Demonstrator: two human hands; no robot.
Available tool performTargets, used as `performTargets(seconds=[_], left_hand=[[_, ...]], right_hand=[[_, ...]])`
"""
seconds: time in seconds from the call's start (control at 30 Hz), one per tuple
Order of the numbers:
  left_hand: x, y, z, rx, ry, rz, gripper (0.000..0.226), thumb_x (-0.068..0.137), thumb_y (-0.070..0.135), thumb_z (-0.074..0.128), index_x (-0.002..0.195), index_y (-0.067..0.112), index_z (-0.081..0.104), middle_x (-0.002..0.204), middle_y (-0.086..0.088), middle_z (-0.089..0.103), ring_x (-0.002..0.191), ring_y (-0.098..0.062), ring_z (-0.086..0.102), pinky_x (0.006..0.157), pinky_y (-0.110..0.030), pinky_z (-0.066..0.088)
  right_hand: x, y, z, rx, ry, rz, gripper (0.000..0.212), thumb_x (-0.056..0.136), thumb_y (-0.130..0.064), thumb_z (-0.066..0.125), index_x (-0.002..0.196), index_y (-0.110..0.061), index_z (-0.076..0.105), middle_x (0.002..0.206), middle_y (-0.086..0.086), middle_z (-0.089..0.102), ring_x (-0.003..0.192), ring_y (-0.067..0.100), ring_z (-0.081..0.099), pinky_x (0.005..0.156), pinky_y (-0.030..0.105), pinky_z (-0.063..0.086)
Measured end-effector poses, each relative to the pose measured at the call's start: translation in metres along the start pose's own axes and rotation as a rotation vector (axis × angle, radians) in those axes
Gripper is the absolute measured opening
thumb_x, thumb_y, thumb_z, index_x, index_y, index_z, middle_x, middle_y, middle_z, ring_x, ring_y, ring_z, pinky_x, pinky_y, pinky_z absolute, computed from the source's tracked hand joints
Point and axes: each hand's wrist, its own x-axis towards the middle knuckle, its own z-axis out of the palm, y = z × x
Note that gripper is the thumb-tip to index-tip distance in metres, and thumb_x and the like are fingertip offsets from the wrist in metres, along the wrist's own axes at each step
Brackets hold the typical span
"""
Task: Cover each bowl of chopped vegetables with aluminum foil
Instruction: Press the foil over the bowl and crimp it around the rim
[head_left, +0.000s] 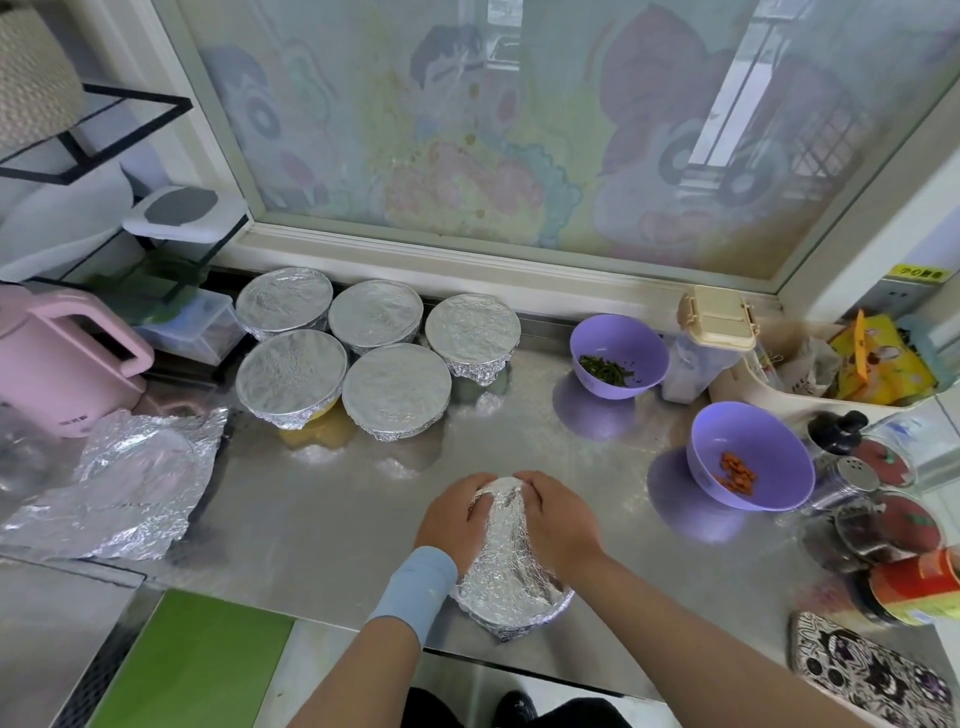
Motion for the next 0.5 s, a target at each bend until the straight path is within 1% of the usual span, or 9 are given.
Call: performTargets(seconds=[0.07, 0.13, 0.2, 0.27, 0.3, 0.37, 0.43, 0.47, 0.5], left_hand=[[0.003, 0.000, -0.001, 0.006, -0.006, -0.030, 0.028, 0.101, 0.027, 0.045, 0.125, 0.027, 0.058, 0.116, 0.012, 0.061, 0.099, -0.005, 0.053, 0.087, -0.019, 0.036], [0.003, 0.000, -0.001, -0.021, -0.017, -0.063, 0.025, 0.100, 0.031, 0.045, 0.120, 0.028, 0.059, 0.110, 0.012, 0.064, 0.094, -0.006, 0.056, 0.083, -0.022, 0.039], [0.002, 0.001, 0.000, -0.048, -0.024, -0.096, 0.022, 0.099, 0.038, 0.046, 0.115, 0.031, 0.060, 0.105, 0.011, 0.065, 0.092, -0.007, 0.060, 0.082, -0.026, 0.044], [0.002, 0.001, 0.001, -0.038, -0.025, -0.117, 0.024, 0.098, 0.042, 0.045, 0.114, 0.031, 0.060, 0.105, 0.010, 0.066, 0.093, -0.009, 0.061, 0.085, -0.030, 0.047], [0.002, 0.001, 0.001, -0.031, -0.034, -0.131, 0.026, 0.098, 0.042, 0.045, 0.115, 0.031, 0.060, 0.108, 0.009, 0.065, 0.096, -0.011, 0.060, 0.088, -0.032, 0.048], [0.006, 0.001, 0.000, 0.029, -0.031, -0.125, 0.031, 0.098, 0.039, 0.045, 0.123, 0.027, 0.058, 0.120, 0.007, 0.061, 0.109, -0.014, 0.056, 0.097, -0.034, 0.045], [0.009, 0.004, -0.001, 0.062, -0.008, -0.036, 0.034, 0.099, 0.029, 0.046, 0.132, 0.024, 0.054, 0.130, 0.009, 0.054, 0.121, -0.011, 0.048, 0.103, -0.027, 0.038], [0.010, 0.008, -0.002, 0.054, -0.004, 0.001, 0.034, 0.100, 0.025, 0.047, 0.133, 0.025, 0.054, 0.130, 0.010, 0.054, 0.121, -0.008, 0.048, 0.101, -0.021, 0.036], [0.010, 0.011, -0.002, 0.054, -0.006, 0.025, 0.033, 0.100, 0.022, 0.046, 0.132, 0.025, 0.055, 0.129, 0.011, 0.055, 0.119, -0.007, 0.049, 0.098, -0.017, 0.034]], right_hand=[[0.007, -0.002, -0.001, 0.006, -0.021, 0.037, 0.028, 0.100, -0.034, 0.036, 0.112, -0.040, 0.060, 0.100, -0.018, 0.066, 0.095, 0.009, 0.061, 0.084, 0.030, 0.048], [0.012, -0.002, -0.003, -0.003, -0.053, 0.069, 0.029, 0.099, -0.037, 0.036, 0.111, -0.040, 0.062, 0.097, -0.016, 0.067, 0.093, 0.011, 0.060, 0.083, 0.030, 0.047], [0.015, -0.002, -0.005, -0.018, -0.086, 0.086, 0.031, 0.099, -0.039, 0.036, 0.112, -0.038, 0.063, 0.099, -0.014, 0.067, 0.094, 0.012, 0.060, 0.083, 0.030, 0.046], [0.018, -0.003, -0.007, -0.021, -0.119, 0.095, 0.032, 0.099, -0.039, 0.035, 0.112, -0.036, 0.064, 0.101, -0.012, 0.068, 0.096, 0.014, 0.059, 0.084, 0.030, 0.046], [0.019, -0.003, -0.008, -0.018, -0.136, 0.095, 0.032, 0.099, -0.039, 0.035, 0.113, -0.036, 0.065, 0.104, -0.011, 0.068, 0.099, 0.015, 0.060, 0.086, 0.030, 0.046], [0.019, -0.004, -0.010, -0.015, -0.154, 0.063, 0.034, 0.100, -0.037, 0.037, 0.122, -0.034, 0.062, 0.119, -0.010, 0.065, 0.112, 0.015, 0.057, 0.095, 0.030, 0.043], [0.014, -0.004, -0.010, -0.067, -0.079, -0.039, 0.035, 0.101, -0.031, 0.039, 0.131, -0.029, 0.057, 0.132, -0.010, 0.058, 0.122, 0.014, 0.051, 0.105, 0.032, 0.038], [0.010, -0.003, -0.009, -0.084, -0.024, -0.081, 0.035, 0.100, -0.028, 0.040, 0.131, -0.028, 0.056, 0.132, -0.010, 0.056, 0.121, 0.014, 0.051, 0.106, 0.033, 0.038], [0.007, -0.002, -0.009, -0.076, 0.008, -0.091, 0.033, 0.100, -0.027, 0.040, 0.128, -0.028, 0.057, 0.127, -0.010, 0.058, 0.117, 0.013, 0.053, 0.102, 0.033, 0.040]])
